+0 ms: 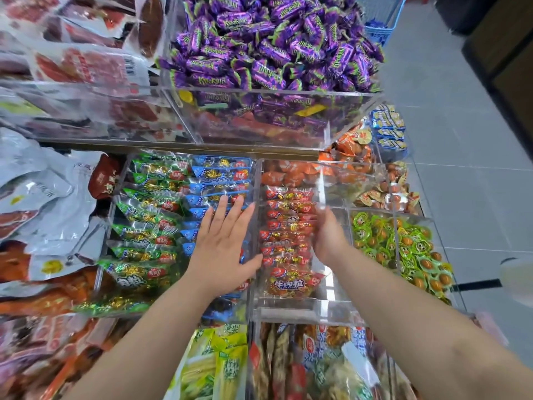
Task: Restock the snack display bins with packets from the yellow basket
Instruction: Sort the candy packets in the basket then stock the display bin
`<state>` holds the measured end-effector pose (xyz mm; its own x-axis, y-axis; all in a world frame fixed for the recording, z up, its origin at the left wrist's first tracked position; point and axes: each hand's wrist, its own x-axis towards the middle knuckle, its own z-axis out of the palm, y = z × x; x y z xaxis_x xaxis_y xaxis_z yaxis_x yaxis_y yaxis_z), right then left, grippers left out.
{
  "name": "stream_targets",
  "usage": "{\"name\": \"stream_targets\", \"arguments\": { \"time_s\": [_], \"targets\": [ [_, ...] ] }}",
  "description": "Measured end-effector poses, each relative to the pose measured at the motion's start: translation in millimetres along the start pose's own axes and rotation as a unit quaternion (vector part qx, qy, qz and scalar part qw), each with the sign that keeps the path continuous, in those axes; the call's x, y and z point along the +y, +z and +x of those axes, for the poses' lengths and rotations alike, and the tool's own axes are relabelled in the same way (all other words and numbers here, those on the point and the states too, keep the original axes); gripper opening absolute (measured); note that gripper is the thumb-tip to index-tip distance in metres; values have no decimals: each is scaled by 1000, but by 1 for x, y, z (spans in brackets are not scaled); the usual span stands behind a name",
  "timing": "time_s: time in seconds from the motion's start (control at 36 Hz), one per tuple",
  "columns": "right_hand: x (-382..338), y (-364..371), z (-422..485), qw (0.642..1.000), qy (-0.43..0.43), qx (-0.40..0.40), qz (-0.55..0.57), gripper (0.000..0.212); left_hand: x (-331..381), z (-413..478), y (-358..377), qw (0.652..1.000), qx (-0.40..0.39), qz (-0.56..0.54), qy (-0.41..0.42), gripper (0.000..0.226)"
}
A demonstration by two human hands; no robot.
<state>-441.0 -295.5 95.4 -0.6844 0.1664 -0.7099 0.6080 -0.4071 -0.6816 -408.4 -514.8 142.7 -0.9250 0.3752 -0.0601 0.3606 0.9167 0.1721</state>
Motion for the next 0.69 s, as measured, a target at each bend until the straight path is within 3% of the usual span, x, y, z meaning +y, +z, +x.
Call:
{"name": "stream_targets", "arguments": {
  "time_s": [0.25, 0.39, 0.44, 0.53, 0.58, 0.64, 0.69],
  "targets": [
    [-7, 2, 6, 993, -26, -35, -112, 38, 1, -1, -1, 1000, -1, 1, -1, 88],
    [-12, 1, 10, 998, -38, -41, 13, 39, 2, -2, -3, 1000, -2, -6, 0, 88],
    [-12, 6, 8, 997, -50, -63, 4, 41, 2, -1, -3, 1000, -1, 0, -2, 88],
    [-16, 3, 2, 992, -36, -79, -94, 48, 1, -1, -2, 1000, -4, 4, 0, 88],
    [-21, -7, -3, 977, -38, -48, -205, 60, 1, -1, -1, 1000, -3, 5, -2, 88],
    [-19, -20, -18, 947, -76, -32, -310, 74, 1, -1, -1, 1000, 0, 7, -2, 88],
    [-8, -35, -35, 910, -88, -97, -394, 98, 1, -1, -1, 1000, 2, 6, -3, 88]
  ]
}}
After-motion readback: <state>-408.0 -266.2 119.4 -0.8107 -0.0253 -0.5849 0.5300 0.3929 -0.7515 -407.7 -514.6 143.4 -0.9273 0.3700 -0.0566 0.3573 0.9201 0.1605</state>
